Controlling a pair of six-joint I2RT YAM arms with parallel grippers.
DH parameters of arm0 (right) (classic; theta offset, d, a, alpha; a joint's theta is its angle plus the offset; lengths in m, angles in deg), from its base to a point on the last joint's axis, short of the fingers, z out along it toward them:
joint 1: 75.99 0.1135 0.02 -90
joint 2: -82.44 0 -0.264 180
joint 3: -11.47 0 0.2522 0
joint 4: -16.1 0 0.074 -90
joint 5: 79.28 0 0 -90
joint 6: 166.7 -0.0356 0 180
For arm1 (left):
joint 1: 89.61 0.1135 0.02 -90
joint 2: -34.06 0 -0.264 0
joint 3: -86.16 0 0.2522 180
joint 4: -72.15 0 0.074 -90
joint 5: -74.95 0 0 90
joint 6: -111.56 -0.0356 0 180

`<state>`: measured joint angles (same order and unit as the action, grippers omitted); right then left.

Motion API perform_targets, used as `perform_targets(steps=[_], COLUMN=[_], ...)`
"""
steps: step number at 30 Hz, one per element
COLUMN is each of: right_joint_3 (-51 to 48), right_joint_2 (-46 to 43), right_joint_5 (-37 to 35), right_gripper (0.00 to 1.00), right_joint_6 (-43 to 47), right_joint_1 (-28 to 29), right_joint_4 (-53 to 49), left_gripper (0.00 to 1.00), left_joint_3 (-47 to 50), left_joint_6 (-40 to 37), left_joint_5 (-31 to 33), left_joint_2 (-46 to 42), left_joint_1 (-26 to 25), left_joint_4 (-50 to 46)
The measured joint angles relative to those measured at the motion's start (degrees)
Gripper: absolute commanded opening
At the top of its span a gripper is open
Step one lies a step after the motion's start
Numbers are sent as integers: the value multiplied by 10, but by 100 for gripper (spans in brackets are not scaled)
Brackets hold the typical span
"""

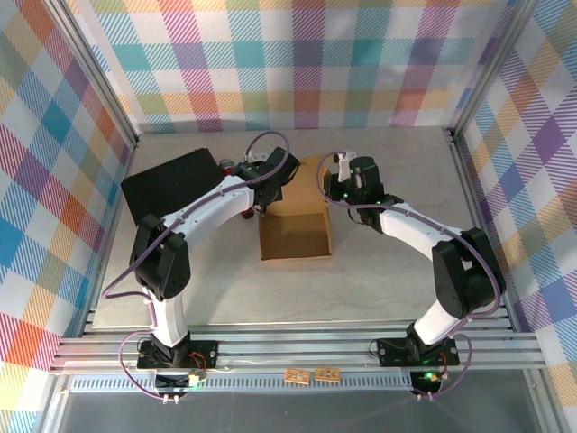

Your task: Fold the paper box

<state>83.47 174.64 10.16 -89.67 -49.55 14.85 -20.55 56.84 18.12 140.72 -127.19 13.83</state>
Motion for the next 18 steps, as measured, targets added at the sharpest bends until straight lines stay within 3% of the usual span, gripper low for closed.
perform_targets(steps=[9, 18], right_joint_3=[23, 13], right_joint_2=[64, 83], right_joint_5=[-79, -99], right_gripper=[0, 0], right_joint_6=[-54, -50], right_joint_1=[17, 10], right_joint_4=[70, 152], left_gripper=[0, 0], left_joint_3=[206, 288], left_joint_6=[-53, -106], left_joint_5=[68, 66], left_joint_2=[-39, -48], left_joint_1=[-1, -1], left_joint_4=[344, 545])
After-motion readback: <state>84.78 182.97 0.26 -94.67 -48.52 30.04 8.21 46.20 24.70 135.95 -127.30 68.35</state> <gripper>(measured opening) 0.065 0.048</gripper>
